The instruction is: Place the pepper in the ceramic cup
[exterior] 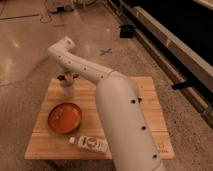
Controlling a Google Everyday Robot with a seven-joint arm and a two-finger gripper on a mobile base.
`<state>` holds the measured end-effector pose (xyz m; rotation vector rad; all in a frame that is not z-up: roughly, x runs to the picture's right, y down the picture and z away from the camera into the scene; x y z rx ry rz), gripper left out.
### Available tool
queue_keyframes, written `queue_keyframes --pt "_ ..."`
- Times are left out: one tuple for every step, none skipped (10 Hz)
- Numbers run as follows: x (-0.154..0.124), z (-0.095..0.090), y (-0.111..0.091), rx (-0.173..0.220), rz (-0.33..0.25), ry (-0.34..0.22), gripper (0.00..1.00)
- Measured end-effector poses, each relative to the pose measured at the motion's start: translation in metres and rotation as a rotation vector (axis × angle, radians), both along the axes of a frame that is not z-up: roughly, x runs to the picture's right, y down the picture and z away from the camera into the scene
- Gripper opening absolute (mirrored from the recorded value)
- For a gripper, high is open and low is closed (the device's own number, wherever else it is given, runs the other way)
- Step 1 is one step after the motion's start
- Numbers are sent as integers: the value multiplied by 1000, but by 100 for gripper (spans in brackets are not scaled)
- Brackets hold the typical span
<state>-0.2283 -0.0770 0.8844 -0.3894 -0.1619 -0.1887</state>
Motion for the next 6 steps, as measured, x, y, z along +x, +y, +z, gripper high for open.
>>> queue_keyframes --pt "2 1 -3 3 9 4 45" --pt "1 2 -3 4 10 6 45" --pt "2 2 -4 6 12 6 45" --pt "10 3 -4 5 10 8 45" --pt "16 3 -5 10 8 10 45" --pt "13 1 -4 7 8 6 45"
